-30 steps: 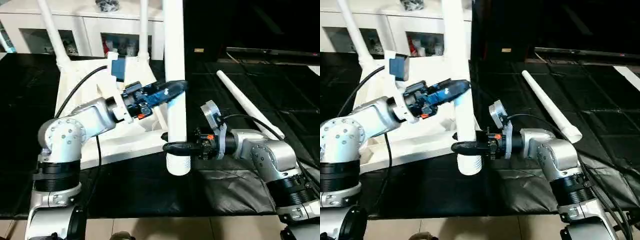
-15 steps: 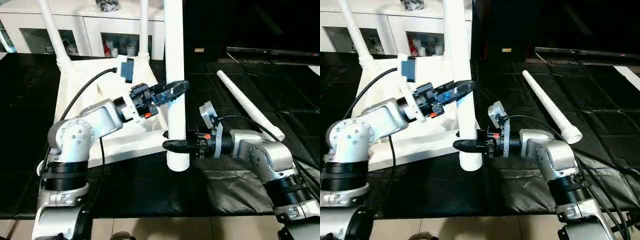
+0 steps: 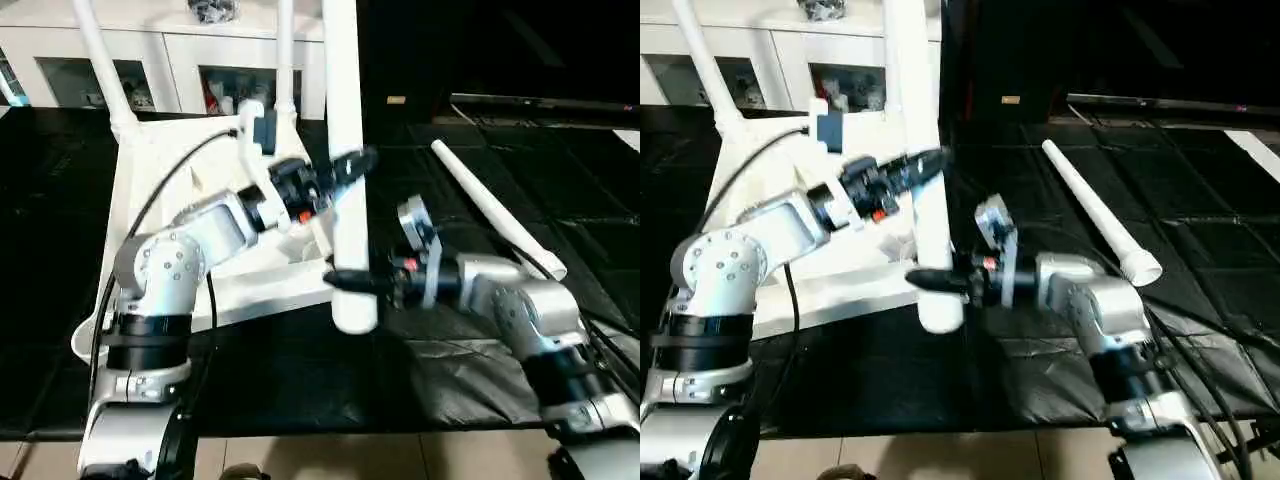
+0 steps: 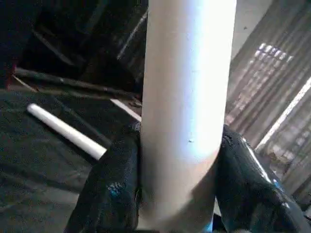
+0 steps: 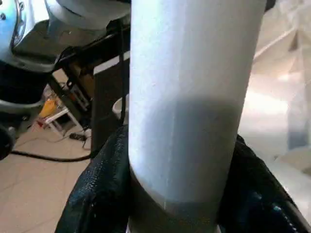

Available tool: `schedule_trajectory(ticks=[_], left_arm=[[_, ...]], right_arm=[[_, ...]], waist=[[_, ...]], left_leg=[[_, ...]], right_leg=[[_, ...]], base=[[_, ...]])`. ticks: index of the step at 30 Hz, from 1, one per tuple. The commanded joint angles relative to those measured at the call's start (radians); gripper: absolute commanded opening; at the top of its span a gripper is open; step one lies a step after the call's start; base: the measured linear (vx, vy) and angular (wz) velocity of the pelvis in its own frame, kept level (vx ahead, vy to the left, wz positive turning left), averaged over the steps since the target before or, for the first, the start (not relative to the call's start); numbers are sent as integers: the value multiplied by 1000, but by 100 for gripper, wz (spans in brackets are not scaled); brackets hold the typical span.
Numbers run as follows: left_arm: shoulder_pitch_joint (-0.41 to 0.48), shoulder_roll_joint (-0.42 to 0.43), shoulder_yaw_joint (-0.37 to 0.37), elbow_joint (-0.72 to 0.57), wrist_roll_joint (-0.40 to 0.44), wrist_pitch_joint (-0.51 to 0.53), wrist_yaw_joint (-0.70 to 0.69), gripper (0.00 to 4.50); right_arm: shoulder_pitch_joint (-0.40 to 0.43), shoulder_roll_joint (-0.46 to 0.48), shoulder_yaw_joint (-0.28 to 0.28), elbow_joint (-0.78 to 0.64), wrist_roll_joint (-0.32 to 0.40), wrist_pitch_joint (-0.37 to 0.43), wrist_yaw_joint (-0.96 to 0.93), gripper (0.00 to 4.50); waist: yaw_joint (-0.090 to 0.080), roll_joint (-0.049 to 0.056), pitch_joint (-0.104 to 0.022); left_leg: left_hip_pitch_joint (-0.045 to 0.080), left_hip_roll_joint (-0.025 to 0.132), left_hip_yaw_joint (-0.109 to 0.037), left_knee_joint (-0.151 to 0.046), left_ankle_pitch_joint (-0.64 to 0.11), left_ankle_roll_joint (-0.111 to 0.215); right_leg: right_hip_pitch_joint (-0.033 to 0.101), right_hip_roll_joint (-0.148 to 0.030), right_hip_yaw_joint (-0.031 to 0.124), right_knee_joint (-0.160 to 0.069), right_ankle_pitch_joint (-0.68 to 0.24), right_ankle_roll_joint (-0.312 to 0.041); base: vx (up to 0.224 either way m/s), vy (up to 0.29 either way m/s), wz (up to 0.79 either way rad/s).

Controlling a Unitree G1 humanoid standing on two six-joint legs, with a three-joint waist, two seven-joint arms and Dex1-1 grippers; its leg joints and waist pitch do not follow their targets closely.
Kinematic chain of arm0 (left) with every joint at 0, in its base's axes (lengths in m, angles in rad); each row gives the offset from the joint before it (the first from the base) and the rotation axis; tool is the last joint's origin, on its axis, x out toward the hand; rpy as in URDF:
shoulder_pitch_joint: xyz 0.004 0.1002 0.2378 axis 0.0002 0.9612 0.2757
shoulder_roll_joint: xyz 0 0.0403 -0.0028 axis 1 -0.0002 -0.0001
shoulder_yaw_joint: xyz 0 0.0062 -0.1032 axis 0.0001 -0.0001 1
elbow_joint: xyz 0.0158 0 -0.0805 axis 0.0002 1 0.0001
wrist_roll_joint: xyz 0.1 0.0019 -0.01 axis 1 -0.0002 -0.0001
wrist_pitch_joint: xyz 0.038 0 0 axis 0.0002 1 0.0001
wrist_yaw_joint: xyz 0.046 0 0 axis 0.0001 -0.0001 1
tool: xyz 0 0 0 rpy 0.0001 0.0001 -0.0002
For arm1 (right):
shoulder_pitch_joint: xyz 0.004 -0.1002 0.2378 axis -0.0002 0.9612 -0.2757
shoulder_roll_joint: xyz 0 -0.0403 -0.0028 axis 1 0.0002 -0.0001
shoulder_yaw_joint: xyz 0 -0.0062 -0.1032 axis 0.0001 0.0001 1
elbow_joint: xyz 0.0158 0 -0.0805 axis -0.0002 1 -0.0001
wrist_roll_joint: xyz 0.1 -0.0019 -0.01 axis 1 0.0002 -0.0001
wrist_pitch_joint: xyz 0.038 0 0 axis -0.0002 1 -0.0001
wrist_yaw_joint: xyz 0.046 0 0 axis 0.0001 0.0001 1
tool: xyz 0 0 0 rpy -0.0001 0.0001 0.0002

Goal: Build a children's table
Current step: Pick table leg

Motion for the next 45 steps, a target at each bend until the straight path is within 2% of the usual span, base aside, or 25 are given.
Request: schedule_trajectory(ticks=[1,6,7,10,11,17,21,22,23,24,28,32,40,45], left_arm=[[-24,18,25,13,34,-30,30,182],[-47,46,5,27,81,-53,34,178],[-58,67,-14,30,109,-54,38,178],[-63,72,-20,32,117,-54,38,178],[-73,79,-29,36,129,-47,46,178],[-80,81,-41,39,149,-45,49,178],[-77,80,-49,34,160,-45,45,178],[-76,88,-69,21,172,-43,40,178],[-76,91,-77,15,178,-44,38,178],[-76,92,-79,14,179,-44,37,178],[-78,96,-96,-4,198,-44,41,178],[-80,97,-116,-18,206,-46,20,178],[-87,91,-133,-36,195,-36,-12,178],[-89,84,-133,-55,171,-33,-32,178]], right_arm=[[-26,0,-37,8,-5,-36,-23,268],[-31,-7,-58,-4,12,-41,-16,322],[-22,-22,-55,-30,-4,-65,-16,322],[-21,-27,-55,-36,-9,-67,-20,340],[-29,-41,-68,-37,-6,-39,-41,340],[-63,-51,-69,29,-57,-49,-84,340],[-74,-38,-68,41,-45,-47,-99,340],[-94,-27,-61,53,-46,-14,-125,340],[-99,-23,-57,51,-41,-2,-124,340],[-100,-22,-56,51,-40,1,-124,340],[-110,-9,-31,33,-37,48,-112,340],[-122,17,-10,43,-57,62,-145,340],[-124,39,6,65,-70,60,-146,340],[-128,44,14,85,-79,56,-145,340]], waist=[[-1,4,-80],[-1,3,-81],[0,4,-80],[0,2,-80],[0,2,-79],[-2,-2,-80],[-2,-1,-82],[-3,-4,-82],[-4,-1,-83],[-5,-6,-82],[-3,-4,-80],[-3,-3,-80],[-4,-5,-80],[-4,-5,-79]], left_leg=[[10,60,-26,-64,-134,7],[11,60,-25,-65,-122,15],[11,61,-26,-65,-122,15],[11,61,-25,-65,-126,12],[11,60,-24,-64,-125,11],[8,58,-23,-62,-113,11],[8,59,-23,-62,-108,18],[9,61,-24,-62,-103,20],[10,61,-24,-62,-98,20],[10,61,-23,-63,-99,22],[9,62,-23,-63,-108,17],[10,62,-23,-64,-109,9],[9,61,-23,-65,-110,0],[9,61,-22,-64,-108,0]], right_leg=[[62,-90,64,-75,-311,-80],[62,-88,66,-70,-276,-90],[62,-88,65,-70,-280,-87],[63,-90,66,-71,-292,-81],[63,-91,66,-71,-295,-86],[62,-90,65,-69,-293,-98],[63,-90,65,-67,-276,-103],[62,-89,65,-65,-265,-109],[61,-89,65,-63,-255,-117],[61,-88,66,-63,-254,-118],[62,-92,67,-66,-278,-106],[60,-93,67,-66,-286,-105],[61,-94,69,-66,-290,-93],[61,-93,69,-65,-278,-102]], base=[[0,0,0],[0,0,0],[0,0,0],[0,0,0],[0,0,0],[0,0,0],[0,0,0],[0,0,0],[0,0,0],[0,0,0],[0,0,0],[0,0,0],[0,0,0],[0,0,0]])
